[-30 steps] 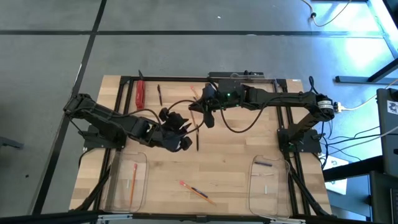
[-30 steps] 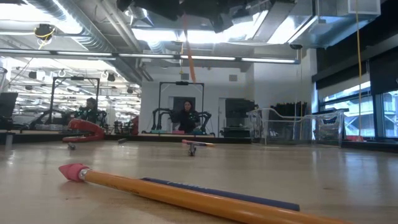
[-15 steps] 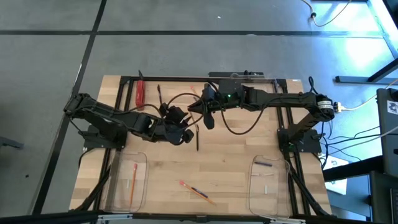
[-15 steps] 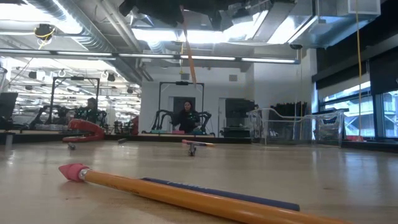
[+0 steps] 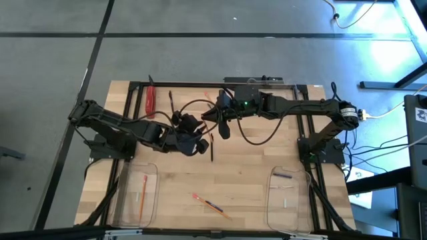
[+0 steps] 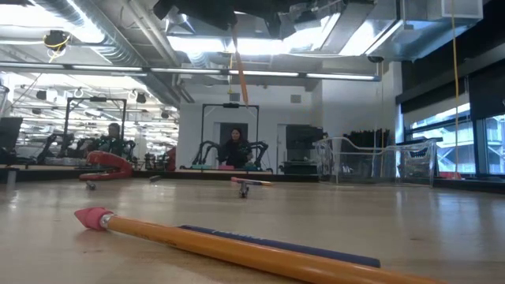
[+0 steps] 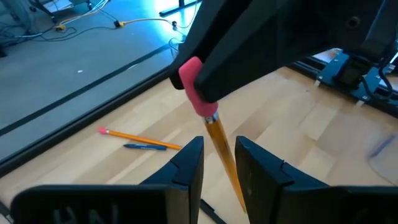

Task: Sort crayons/erasers/pens/pencils in bins
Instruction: Put the yellow pencil into the bottom left transparent bin

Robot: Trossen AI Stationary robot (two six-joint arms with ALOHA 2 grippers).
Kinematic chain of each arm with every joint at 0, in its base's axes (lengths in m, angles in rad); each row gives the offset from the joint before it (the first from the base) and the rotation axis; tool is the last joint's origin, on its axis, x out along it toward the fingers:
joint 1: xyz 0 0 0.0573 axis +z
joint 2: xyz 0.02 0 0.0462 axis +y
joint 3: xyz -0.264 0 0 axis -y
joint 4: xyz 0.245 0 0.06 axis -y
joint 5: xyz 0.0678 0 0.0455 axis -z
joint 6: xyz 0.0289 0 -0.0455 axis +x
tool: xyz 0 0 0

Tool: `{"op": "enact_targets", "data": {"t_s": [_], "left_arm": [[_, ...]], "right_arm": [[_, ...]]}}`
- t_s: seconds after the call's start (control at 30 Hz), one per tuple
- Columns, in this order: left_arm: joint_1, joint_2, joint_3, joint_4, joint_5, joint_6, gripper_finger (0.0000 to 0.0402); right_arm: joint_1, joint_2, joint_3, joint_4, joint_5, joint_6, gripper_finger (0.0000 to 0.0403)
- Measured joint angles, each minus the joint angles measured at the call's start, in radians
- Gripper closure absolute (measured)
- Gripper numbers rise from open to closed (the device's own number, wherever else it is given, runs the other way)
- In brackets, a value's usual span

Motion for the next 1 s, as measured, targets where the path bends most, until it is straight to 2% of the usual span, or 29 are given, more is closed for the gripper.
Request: {"op": "enact_targets", "data": {"t_s": [0.43,0.63,1.0], "left_arm": [[0.040,0.000,0.000,0.013,0.002,0.003,0.0317],[0.042,0.000,0.000,0.065,0.036,0.083,0.0319],[0.043,0.000,0.000,0.061,0.045,0.103,0.0393]], "right_arm": [[0.000,0.000,0.000,0.000,0.001,-0.006,0.0368],[0.001,0.000,0.000,0.000,0.000,-0.007,0.0368],[0.001,0.000,0.000,-0.002,-0.007,-0.008,0.0368]]}}
